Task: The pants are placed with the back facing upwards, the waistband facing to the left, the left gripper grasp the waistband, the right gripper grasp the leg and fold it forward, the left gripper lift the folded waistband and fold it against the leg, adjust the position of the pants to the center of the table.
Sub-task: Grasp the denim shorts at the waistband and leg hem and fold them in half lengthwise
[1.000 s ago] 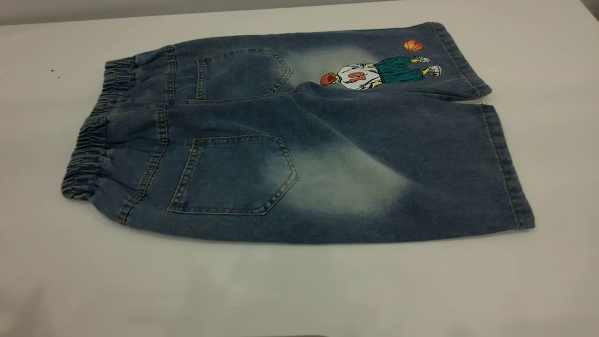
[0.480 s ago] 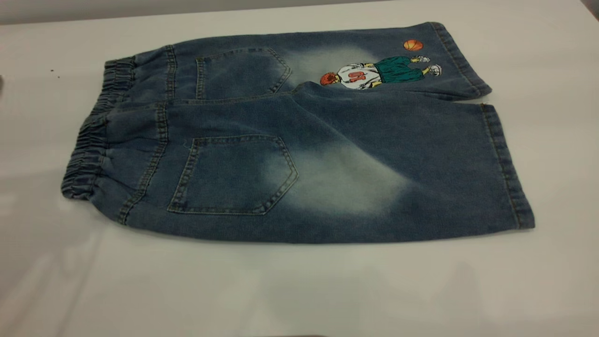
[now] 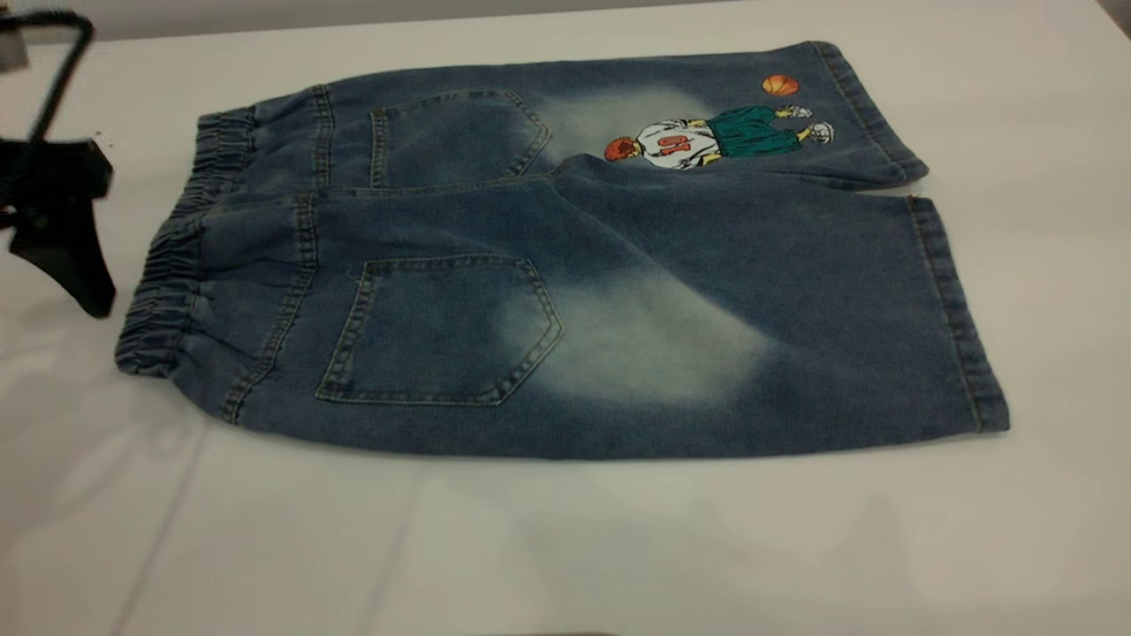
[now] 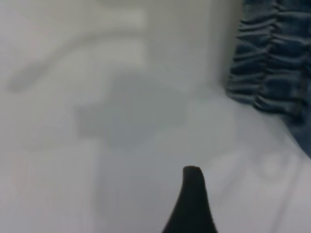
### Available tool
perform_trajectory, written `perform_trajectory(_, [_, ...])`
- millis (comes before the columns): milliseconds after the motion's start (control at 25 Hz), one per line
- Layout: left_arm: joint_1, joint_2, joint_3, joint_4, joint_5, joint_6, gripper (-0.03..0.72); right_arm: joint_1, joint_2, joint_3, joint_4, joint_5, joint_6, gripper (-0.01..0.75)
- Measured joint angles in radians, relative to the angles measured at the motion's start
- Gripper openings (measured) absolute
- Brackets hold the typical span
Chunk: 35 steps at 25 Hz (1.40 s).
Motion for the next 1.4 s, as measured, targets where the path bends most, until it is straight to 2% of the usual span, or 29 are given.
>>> perform_trajectory(320, [0.000, 0.135, -0.007, -0.006, -0.152, 0.001, 0.536, 0.000, 0.000, 0.000, 0.000, 0.000, 0.000, 0.594])
perform_trajectory(720, [0.000, 0.233, -0.046, -0.024, -0.196, 0.001, 0.535, 0.000, 0.000, 0.000, 0.001, 0.000, 0.000, 0.594])
perform_trajectory(880, [0.000, 0.249, -0.052, -0.063, -0.196, 0.002, 0.512, 0.000, 0.000, 0.000, 0.002, 0.000, 0.000, 0.594])
perform_trajectory(960, [0.000, 0.250, -0.052, -0.082, -0.198, 0.003, 0.478, 0.000, 0.000, 0.000, 0.002, 0.000, 0.000, 0.594])
perform_trajectory(1080, [0.000, 0.251, -0.052, -0.099, -0.208, 0.005, 0.380, 0.000, 0.000, 0.000, 0.003, 0.000, 0.000, 0.594])
perform_trajectory(1320, [-0.001, 0.252, -0.053, -0.119, -0.263, 0.005, 0.084, 0.000, 0.000, -0.004, 0.009, 0.002, -0.020, 0.594])
perform_trajectory(1400, [-0.001, 0.252, -0.067, -0.118, -0.251, 0.005, 0.071, 0.000, 0.004, -0.021, 0.033, 0.005, -0.060, 0.594])
